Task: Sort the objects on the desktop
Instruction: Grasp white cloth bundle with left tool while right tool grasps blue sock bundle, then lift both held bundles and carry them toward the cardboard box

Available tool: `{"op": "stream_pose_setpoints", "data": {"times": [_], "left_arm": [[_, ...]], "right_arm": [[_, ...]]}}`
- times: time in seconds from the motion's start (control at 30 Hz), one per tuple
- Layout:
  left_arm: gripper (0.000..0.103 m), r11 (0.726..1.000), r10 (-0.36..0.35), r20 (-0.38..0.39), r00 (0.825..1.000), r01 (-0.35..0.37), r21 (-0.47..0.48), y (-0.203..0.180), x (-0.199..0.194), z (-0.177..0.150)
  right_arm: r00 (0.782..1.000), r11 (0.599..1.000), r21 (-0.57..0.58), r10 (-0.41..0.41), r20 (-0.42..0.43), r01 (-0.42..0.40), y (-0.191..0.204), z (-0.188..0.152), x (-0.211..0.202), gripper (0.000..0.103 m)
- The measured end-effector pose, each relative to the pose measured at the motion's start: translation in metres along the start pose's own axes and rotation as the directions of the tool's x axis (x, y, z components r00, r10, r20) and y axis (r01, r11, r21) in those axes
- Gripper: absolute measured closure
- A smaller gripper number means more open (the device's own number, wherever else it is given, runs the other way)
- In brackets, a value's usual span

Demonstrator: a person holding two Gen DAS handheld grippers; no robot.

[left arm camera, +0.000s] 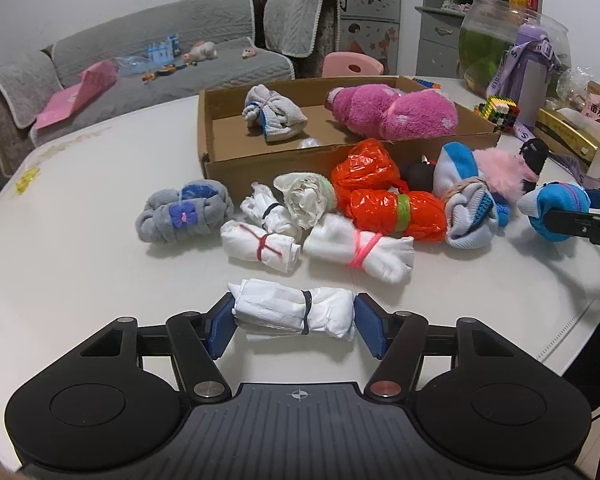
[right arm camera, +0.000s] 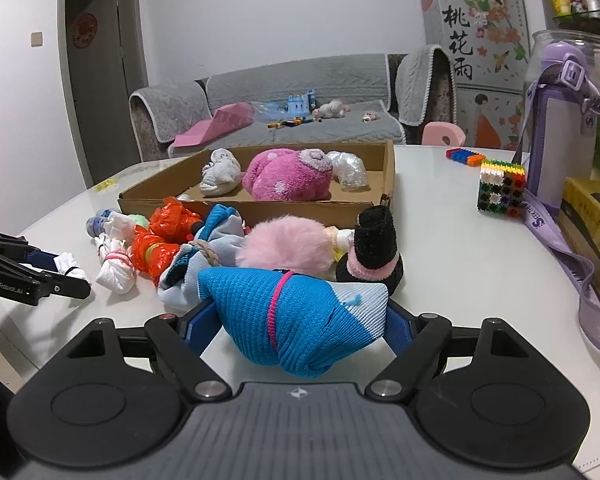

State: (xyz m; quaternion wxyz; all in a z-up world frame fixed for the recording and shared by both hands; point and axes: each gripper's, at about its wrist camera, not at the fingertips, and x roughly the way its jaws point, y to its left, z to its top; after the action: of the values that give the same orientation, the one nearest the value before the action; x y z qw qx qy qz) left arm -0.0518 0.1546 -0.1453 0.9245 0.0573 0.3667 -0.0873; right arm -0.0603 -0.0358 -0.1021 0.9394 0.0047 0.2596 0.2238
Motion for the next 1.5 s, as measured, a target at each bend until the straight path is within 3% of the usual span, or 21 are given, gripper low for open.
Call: {"op": "stream_pose_setpoints", "data": {"times": [0.17,0.43,0.77,1.17,1.33,1.5], "left_arm": [[0.035,1.000,0.018,0.013,1.000,-0.018,-0.011,0.002,-0.019,0.000],[0.035,1.000,0.020,0.084,0.996,-0.019,-0.004,0.003,-0.048,0.027],[0.035,0.999,0.038,0.132,0.991,-0.034,-0.029,0.009,-0.050,0.068],[0.035,0.997,0.065,0.207,0.976,-0.054,-0.061,0.030,-0.059,0.150],[0.035,0.997,0.029,0.181,0.983,-0.015,-0.078,0.038,-0.039,0.168],[0.034,0.998,0.020,0.173,0.985,-0.010,-0.057,0.037,-0.028,0.173]], "right_arm": [[1.000,0.999,0.044,0.019,0.014,-0.020,-0.010,0.002,-0.009,0.024],[0.996,0.997,0.079,0.021,0.082,-0.027,-0.025,0.022,-0.032,0.024],[0.989,0.996,0.085,-0.002,0.148,-0.011,-0.049,0.048,-0.039,0.024],[0.962,0.999,0.033,0.029,0.273,-0.039,-0.062,0.132,-0.039,0.024],[0.956,0.997,0.018,0.065,0.287,-0.073,-0.065,0.166,-0.016,0.024],[0.955,0.996,-0.008,0.091,0.282,-0.093,-0.061,0.175,0.000,0.023]]}}
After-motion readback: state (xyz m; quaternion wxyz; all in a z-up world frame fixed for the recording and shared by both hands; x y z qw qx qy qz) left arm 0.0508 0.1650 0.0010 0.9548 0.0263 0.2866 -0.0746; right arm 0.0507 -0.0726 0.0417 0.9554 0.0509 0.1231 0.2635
